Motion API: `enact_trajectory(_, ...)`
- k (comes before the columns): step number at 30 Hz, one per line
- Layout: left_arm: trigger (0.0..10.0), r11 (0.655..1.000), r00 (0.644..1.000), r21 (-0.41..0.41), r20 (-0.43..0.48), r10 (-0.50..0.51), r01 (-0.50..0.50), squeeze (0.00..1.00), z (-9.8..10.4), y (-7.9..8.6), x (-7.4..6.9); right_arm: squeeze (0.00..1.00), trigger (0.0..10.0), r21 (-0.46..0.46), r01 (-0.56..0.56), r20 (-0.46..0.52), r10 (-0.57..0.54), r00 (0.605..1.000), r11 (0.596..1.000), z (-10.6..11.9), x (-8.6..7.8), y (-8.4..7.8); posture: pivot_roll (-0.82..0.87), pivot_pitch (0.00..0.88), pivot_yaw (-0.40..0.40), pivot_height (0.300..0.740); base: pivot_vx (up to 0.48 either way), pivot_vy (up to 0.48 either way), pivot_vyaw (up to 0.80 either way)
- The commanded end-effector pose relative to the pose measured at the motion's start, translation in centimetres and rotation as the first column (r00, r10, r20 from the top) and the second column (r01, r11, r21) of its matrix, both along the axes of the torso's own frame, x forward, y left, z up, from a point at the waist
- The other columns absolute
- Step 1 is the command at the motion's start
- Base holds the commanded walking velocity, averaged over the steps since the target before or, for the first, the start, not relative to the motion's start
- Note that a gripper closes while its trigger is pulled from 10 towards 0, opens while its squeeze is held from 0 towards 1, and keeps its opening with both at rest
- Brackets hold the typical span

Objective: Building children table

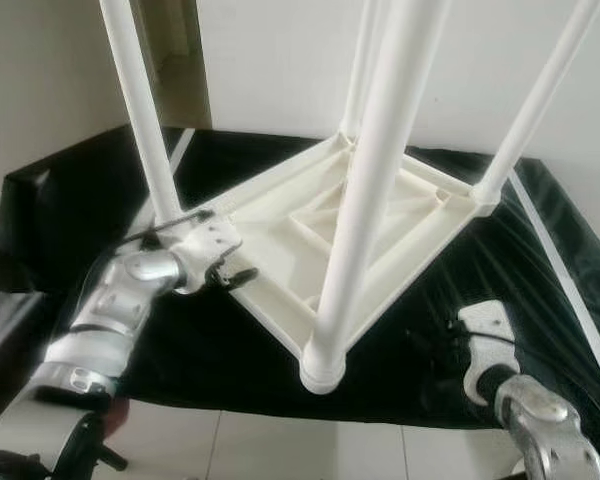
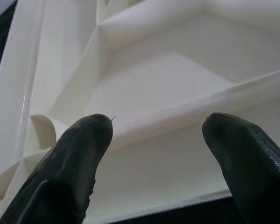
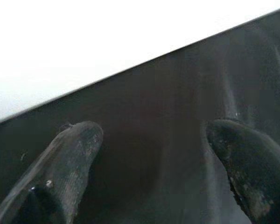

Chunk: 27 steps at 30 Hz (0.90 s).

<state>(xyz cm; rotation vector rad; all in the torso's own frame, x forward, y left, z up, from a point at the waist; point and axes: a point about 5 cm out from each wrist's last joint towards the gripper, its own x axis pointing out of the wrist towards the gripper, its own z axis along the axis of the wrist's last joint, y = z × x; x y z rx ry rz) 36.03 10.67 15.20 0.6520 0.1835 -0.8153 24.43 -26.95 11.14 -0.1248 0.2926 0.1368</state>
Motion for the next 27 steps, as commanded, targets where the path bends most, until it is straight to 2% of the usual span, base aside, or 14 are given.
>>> enact_trajectory(1, 10.0, 0.934, 0.906, -0.061, 0.230, 0.356, -0.352, 0.00, 0.7, 1.5, 1.3, 0.00, 10.0, 0.048, 0.095, -0.033, -0.094, 0.995, 0.994, -0.9, 0.2, -0.8, -0.01, 0.000, -0.016, 0.740, 0.000, 0.000, 0.00)
enact_trajectory(3, 10.0, 0.928, 0.896, -0.049, 0.245, 0.371, -0.370, 0.00, 0.9, 1.8, 1.6, 0.00, 10.0, 0.074, 0.188, -0.029, -0.186, 0.982, 0.979, -1.3, 1.3, -0.8, -0.01, 0.000, -0.019, 0.740, 0.000, 0.000, 0.00)
enact_trajectory(7, 10.0, 0.927, 0.894, -0.046, 0.250, 0.372, -0.373, 0.00, 1.0, 2.0, 1.7, 0.00, 10.0, 0.086, 0.217, -0.027, -0.215, 0.976, 0.972, -1.5, 1.7, -0.6, -0.01, 0.000, -0.019, 0.740, 0.000, 0.000, 0.00)
enact_trajectory(11, 10.0, 0.934, 0.908, -0.021, 0.227, 0.352, -0.357, 0.00, 0.5, 2.7, 1.4, 0.00, 10.0, 0.115, 0.326, 0.031, -0.332, 0.943, 0.938, -1.9, 4.2, 0.7, 0.00, 0.000, -0.021, 0.740, 0.000, 0.000, 0.00)
enact_trajectory(13, 10.0, 0.934, 0.908, -0.021, 0.227, 0.352, -0.357, 0.00, 0.5, 2.7, 1.4, 0.00, 10.0, 0.115, 0.326, 0.031, -0.332, 0.943, 0.938, -1.9, 4.2, 0.7, 0.00, 0.000, -0.021, 0.740, 0.000, 0.000, 0.00)
enact_trajectory(20, 10.0, 0.945, 0.916, -0.036, 0.238, 0.324, -0.325, 0.00, 1.1, 3.8, 1.4, 0.00, 10.0, 0.127, 0.361, 0.065, -0.371, 0.927, 0.924, -1.7, 7.3, 2.6, 0.00, 0.000, -0.021, 0.740, 0.000, 0.000, 0.00)
enact_trajectory(21, 10.0, 0.945, 0.916, -0.036, 0.238, 0.324, -0.325, 0.00, 1.1, 3.8, 1.4, 0.00, 10.0, 0.127, 0.361, 0.065, -0.371, 0.927, 0.924, -1.7, 7.3, 2.6, 0.00, 0.000, -0.021, 0.740, 0.000, 0.000, 0.00)
enact_trajectory(23, 10.0, 0.950, 0.916, -0.008, 0.261, 0.303, -0.312, 0.00, 1.3, 3.8, 1.4, 0.00, 10.0, 0.128, 0.357, 0.068, -0.367, 0.928, 0.925, -1.5, 7.8, 3.0, 0.00, 0.000, -0.025, 0.740, 0.000, 0.000, 0.00)
enact_trajectory(25, 10.0, 0.969, 0.943, 0.100, 0.273, 0.191, -0.225, 0.00, 0.6, 3.3, 0.8, 0.00, 10.0, 0.131, 0.319, 0.069, -0.330, 0.942, 0.939, -1.2, 8.9, 4.0, 0.02, 0.000, -0.036, 0.740, 0.000, 0.000, 0.00)
enact_trajectory(26, 10.0, 0.969, 0.943, 0.100, 0.273, 0.191, -0.225, 0.00, 0.6, 3.3, 0.8, 0.00, 10.0, 0.131, 0.319, 0.069, -0.330, 0.942, 0.939, -1.2, 8.9, 4.0, 0.02, 0.000, -0.036, 0.740, 0.000, 0.000, 0.00)
enact_trajectory(27, 10.0, 0.972, 0.952, 0.138, 0.267, 0.149, -0.190, 0.00, 0.2, 3.1, 0.5, 0.00, 10.0, 0.128, 0.311, 0.074, -0.322, 0.944, 0.942, -1.2, 9.2, 4.3, 0.03, 0.000, -0.038, 0.740, 0.000, 0.000, 0.00)
